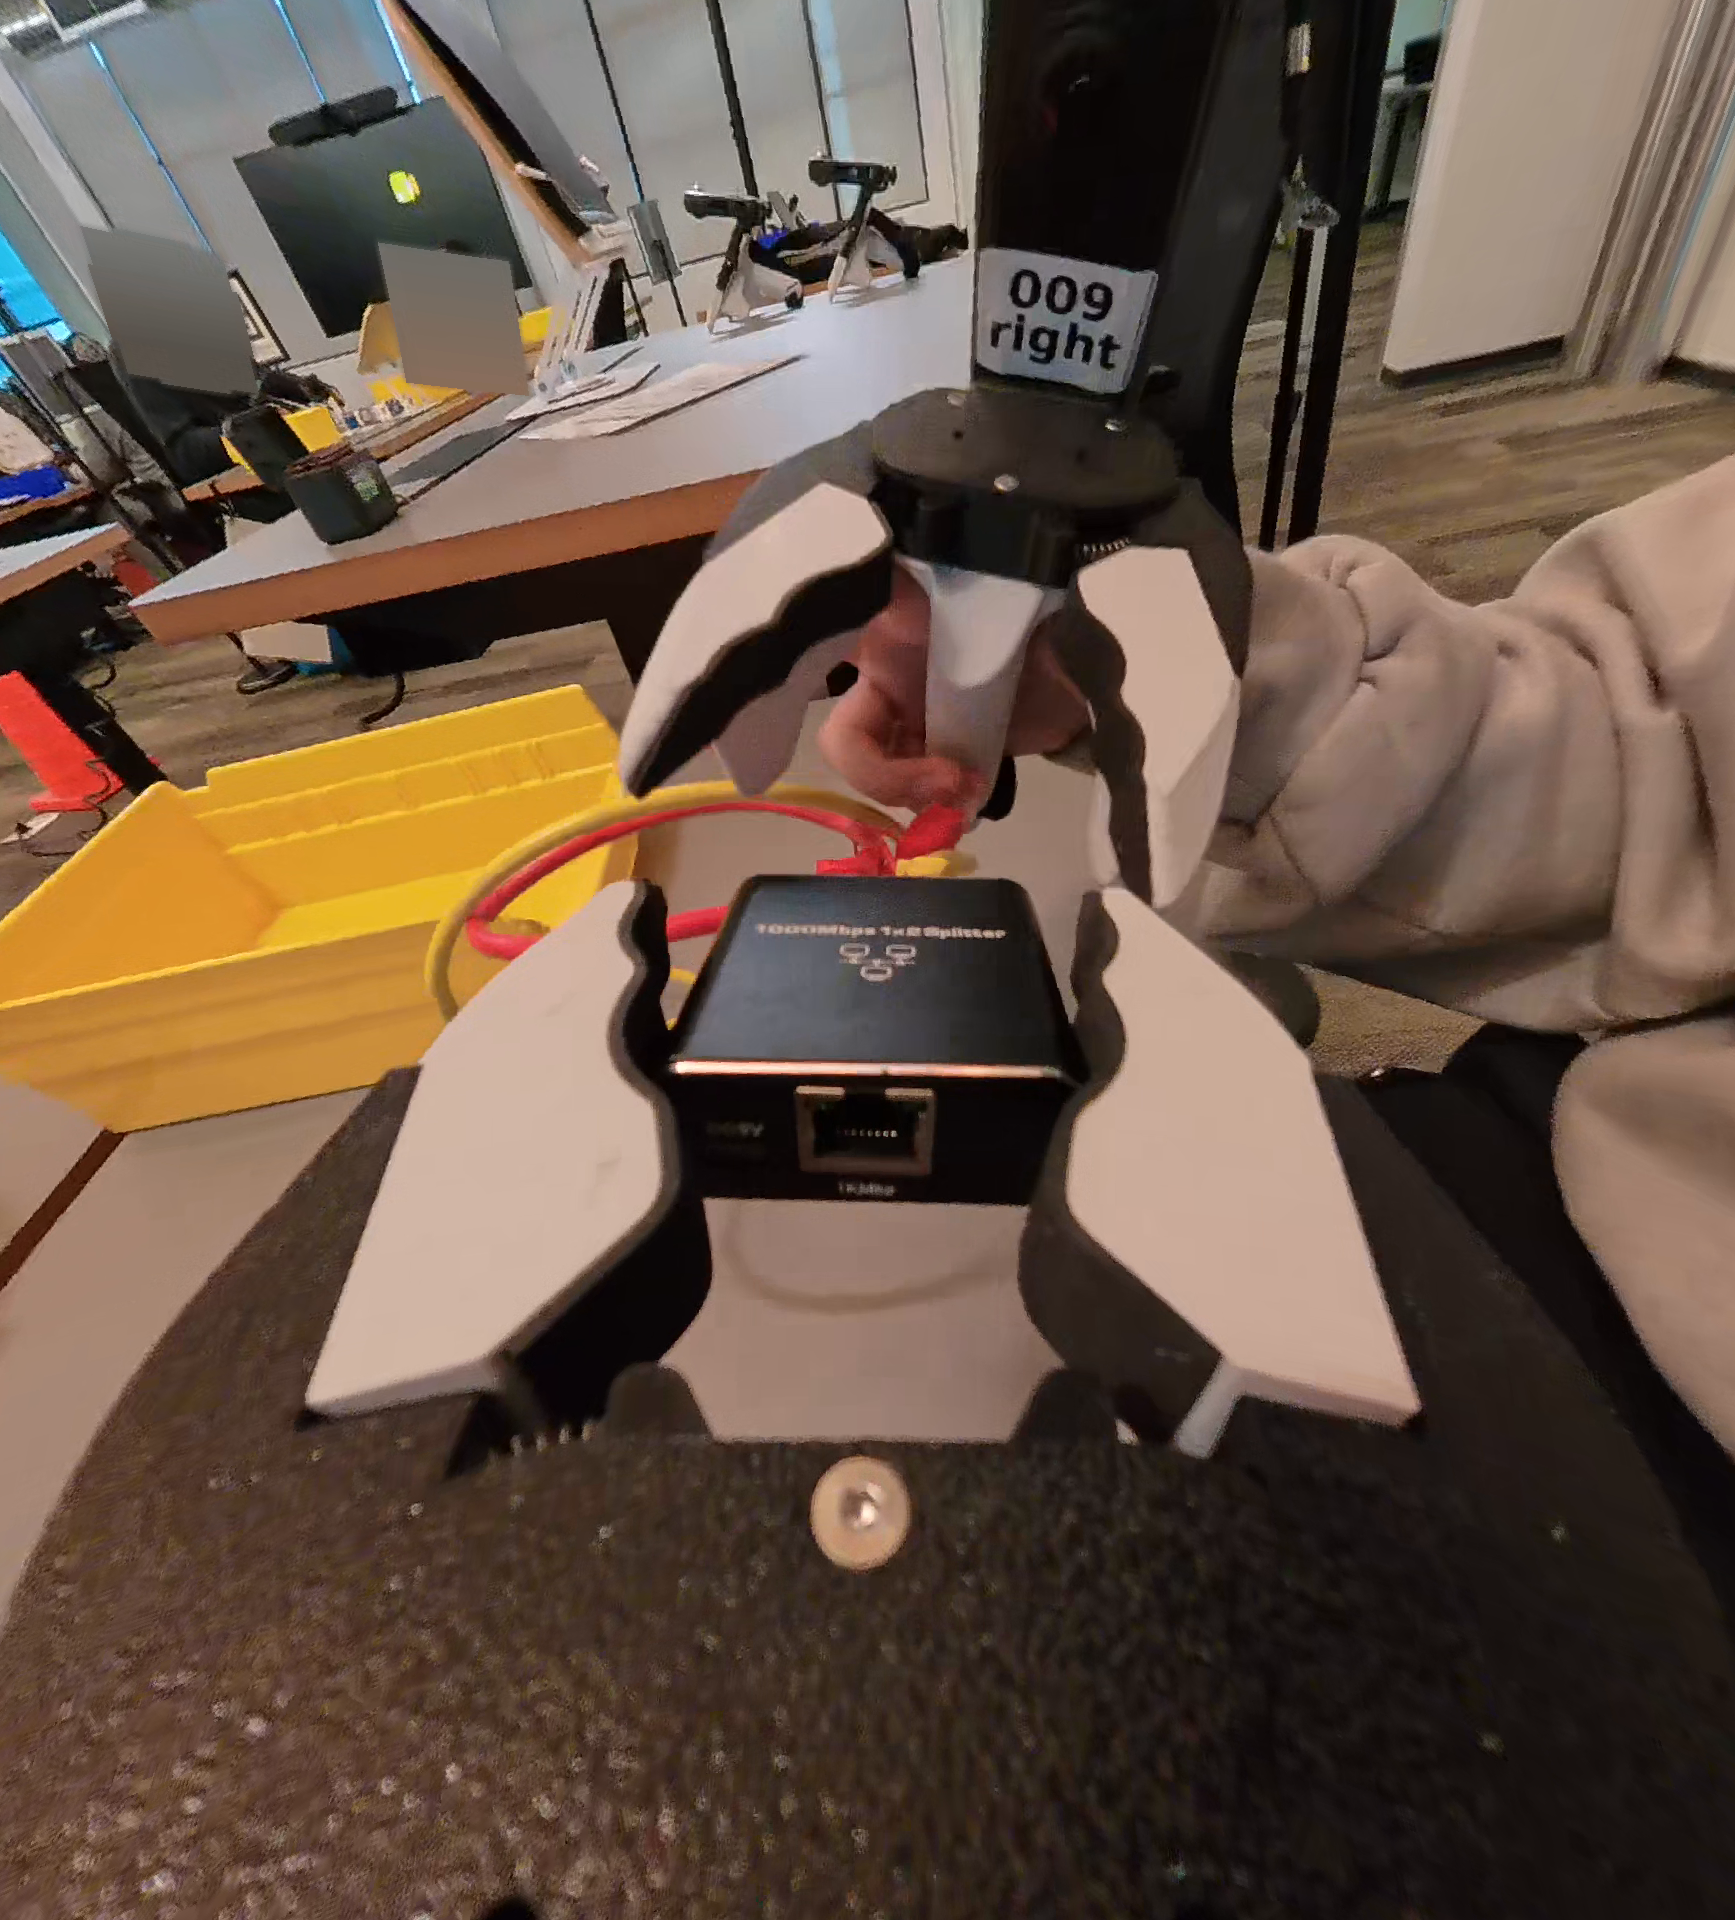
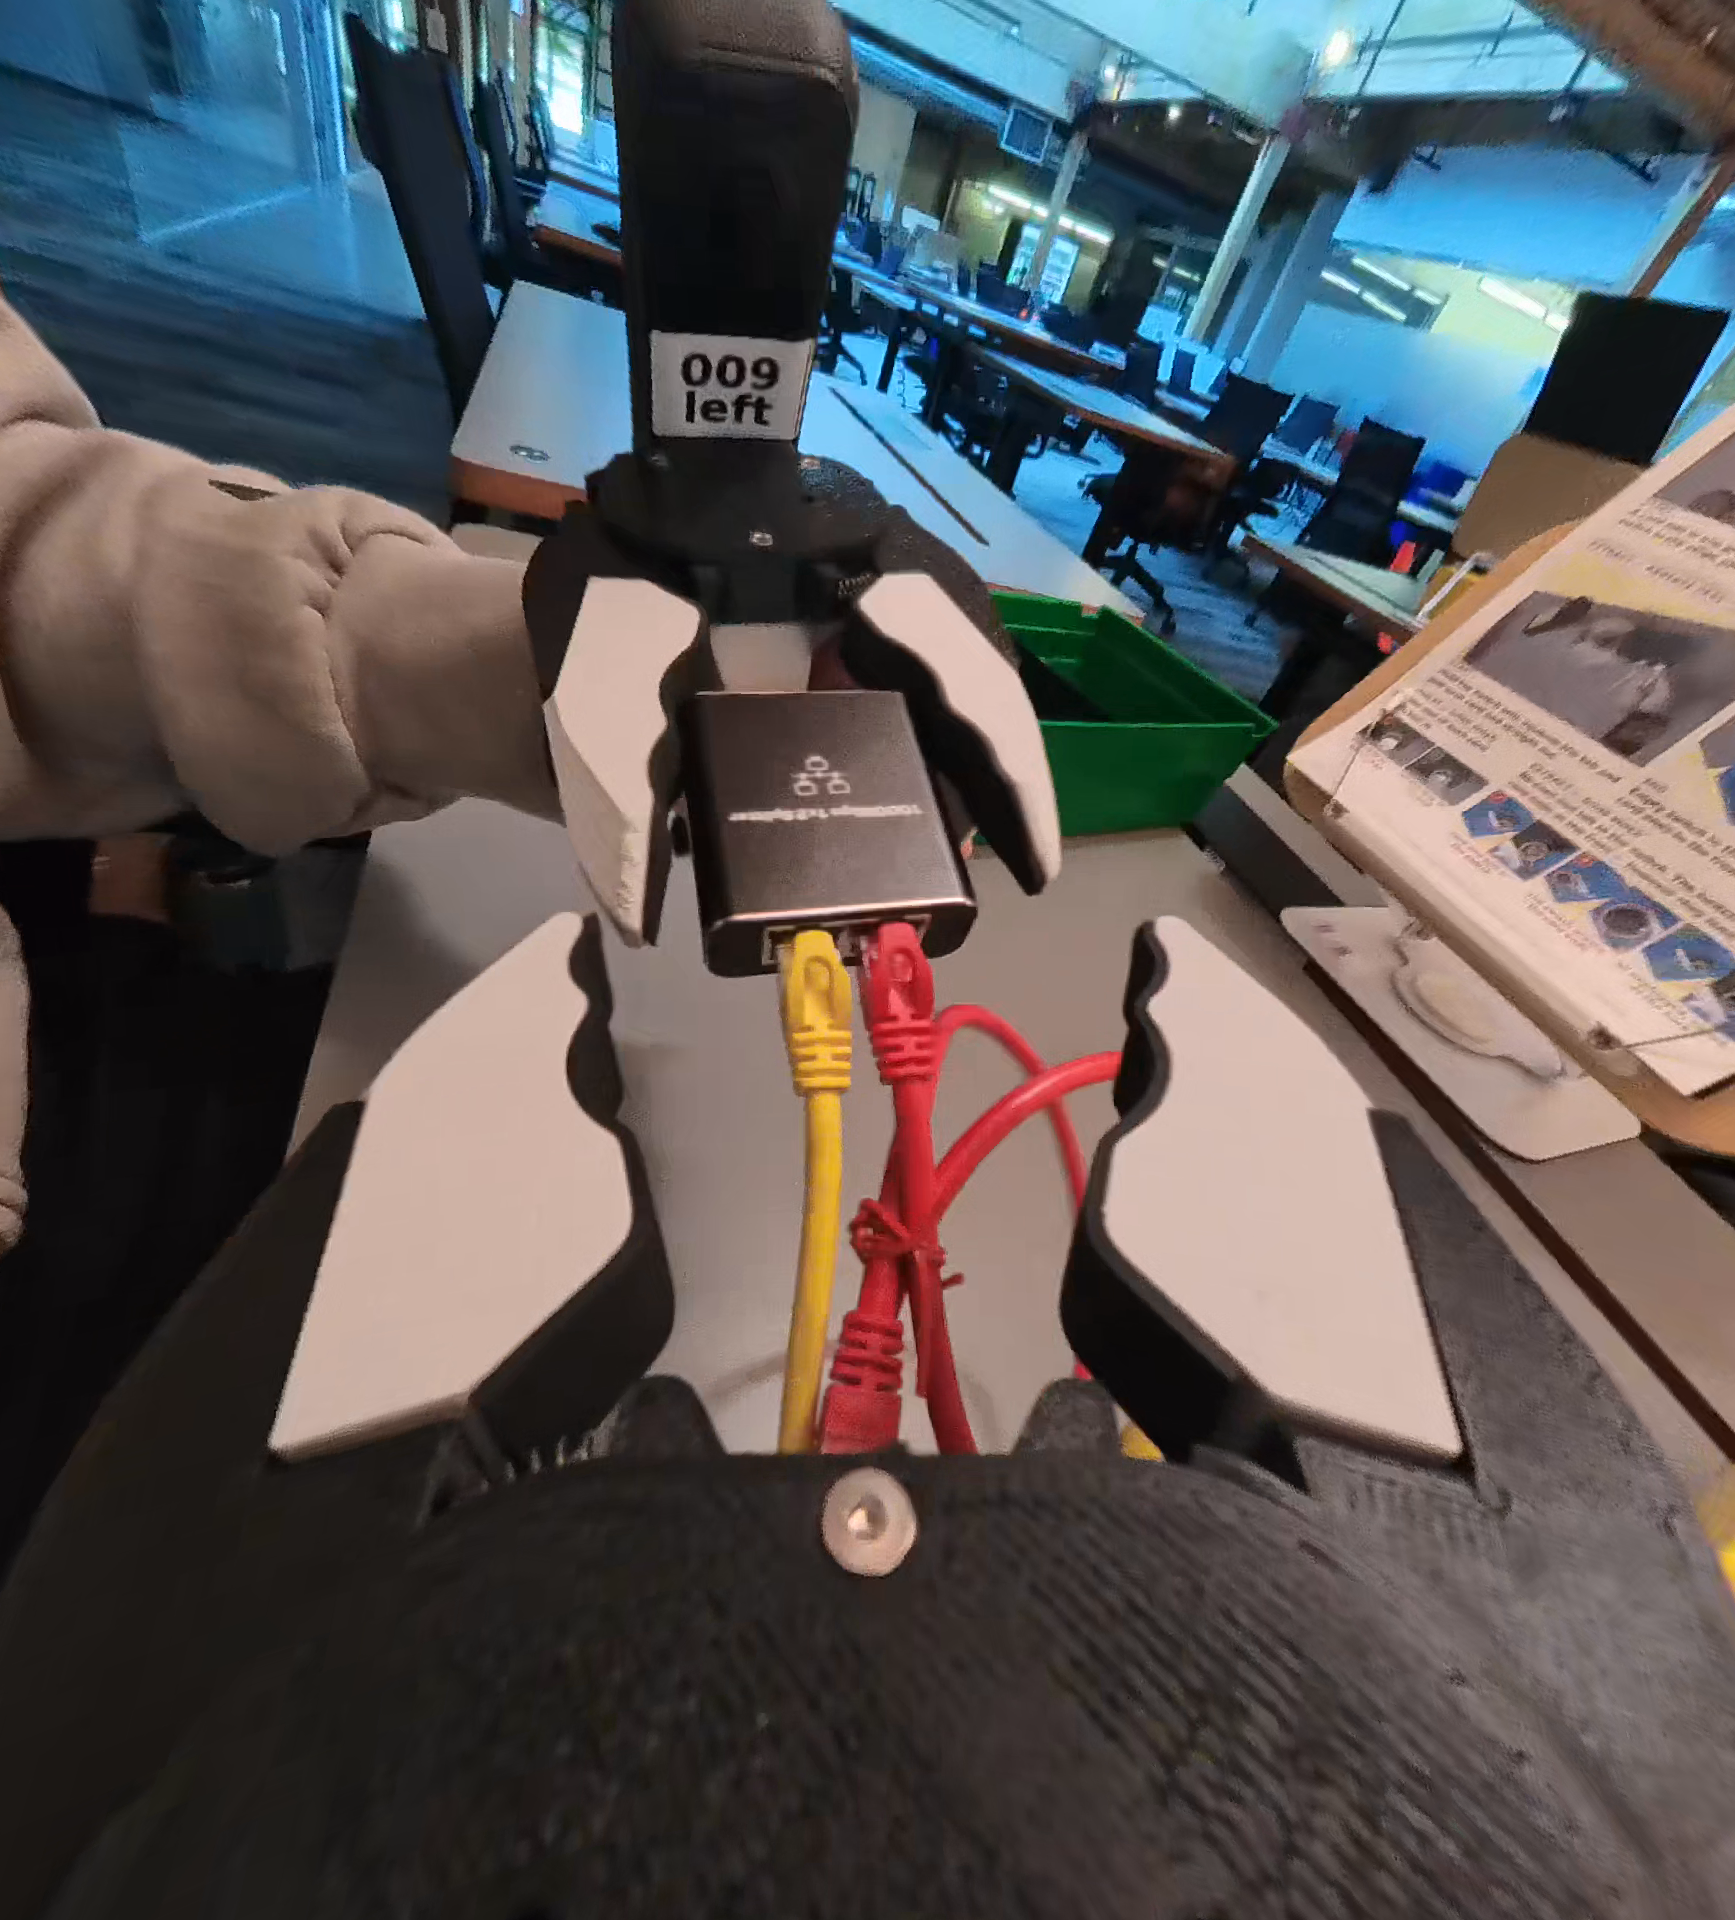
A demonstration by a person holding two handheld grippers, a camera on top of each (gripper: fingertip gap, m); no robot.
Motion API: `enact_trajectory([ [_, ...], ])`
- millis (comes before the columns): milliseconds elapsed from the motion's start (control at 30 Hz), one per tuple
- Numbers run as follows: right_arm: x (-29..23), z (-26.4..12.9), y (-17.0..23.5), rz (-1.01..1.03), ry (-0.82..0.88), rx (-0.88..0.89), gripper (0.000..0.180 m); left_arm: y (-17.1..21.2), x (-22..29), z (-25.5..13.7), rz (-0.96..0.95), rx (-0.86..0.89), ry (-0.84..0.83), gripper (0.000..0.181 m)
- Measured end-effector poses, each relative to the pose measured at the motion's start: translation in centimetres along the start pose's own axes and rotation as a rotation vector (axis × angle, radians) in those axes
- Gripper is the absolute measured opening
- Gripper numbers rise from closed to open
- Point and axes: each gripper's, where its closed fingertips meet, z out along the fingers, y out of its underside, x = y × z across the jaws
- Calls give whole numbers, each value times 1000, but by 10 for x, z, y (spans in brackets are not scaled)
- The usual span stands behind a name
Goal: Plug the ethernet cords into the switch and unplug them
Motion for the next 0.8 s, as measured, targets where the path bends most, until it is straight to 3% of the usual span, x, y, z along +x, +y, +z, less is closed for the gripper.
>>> enact_trajectory([
  [100, 7, 4, 10, -55, 52, -55, 92, -7, 1, -3, -76, 66, 29, 75],
  [200, 2, 10, 16, -153, 46, -80, 58, -17, 1, -6, -153, 154, 59, 75],
  [400, -2, 11, 31, -181, -19, -172, 27, -7, 5, 6, -47, 76, 17, 75],
  [633, -6, 3, 34, -234, -51, -180, 24, 1, 14, 2, -39, -38, -5, 78],
  [800, 0, -5, 32, -260, -24, -175, 24, 0, 11, -19, -133, -121, -28, 74],
])
